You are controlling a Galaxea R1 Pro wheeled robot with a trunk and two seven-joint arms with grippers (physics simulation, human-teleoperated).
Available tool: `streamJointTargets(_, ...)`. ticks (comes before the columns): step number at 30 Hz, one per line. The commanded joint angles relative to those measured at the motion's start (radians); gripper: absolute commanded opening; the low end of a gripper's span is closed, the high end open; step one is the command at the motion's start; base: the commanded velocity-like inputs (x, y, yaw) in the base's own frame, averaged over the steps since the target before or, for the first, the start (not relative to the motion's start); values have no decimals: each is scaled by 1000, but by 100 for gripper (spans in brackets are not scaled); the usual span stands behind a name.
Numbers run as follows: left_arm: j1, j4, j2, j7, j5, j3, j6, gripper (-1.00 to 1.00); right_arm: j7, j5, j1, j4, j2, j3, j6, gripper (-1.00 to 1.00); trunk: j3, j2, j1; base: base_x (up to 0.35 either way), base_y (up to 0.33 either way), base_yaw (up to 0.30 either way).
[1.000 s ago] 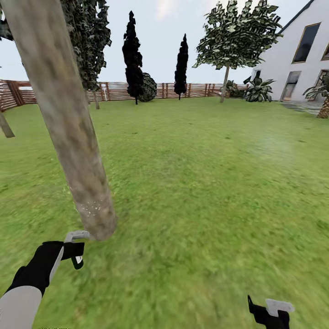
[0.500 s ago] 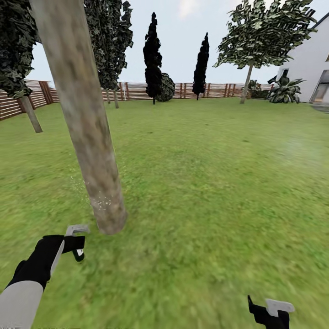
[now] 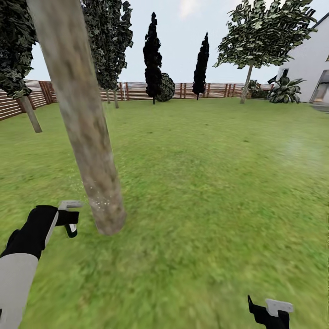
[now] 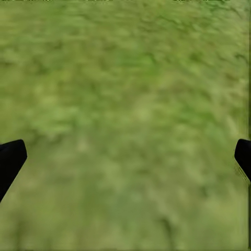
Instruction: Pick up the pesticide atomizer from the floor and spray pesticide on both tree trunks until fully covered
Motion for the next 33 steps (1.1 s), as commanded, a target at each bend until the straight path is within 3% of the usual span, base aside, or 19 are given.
streamJointTargets(1,-1,-1,-3,-8,-17,2,2,-100,-2,10,-1,1,0,-7,-3,100,-1,0,0,89,-249,5)
streamJointTargets(11,-1,-2,-6,-8,-18,3,3,-100,-2,11,-1,1,0,-6,-3,100,-1,0,0,101,-242,237)
streamJointTargets(17,-1,-1,-5,-5,-19,2,2,-100,-2,11,-1,1,0,-7,-3,100,-1,0,0,229,-189,24)
streamJointTargets(28,14,0,-7,-1,-17,2,-4,-100,-2,11,-1,1,0,-6,-3,100,-1,0,0,-17,-272,213)
streamJointTargets(33,16,0,-6,-1,-18,2,-4,-100,-2,11,-1,1,0,-6,-3,100,-1,0,0,118,-273,26)
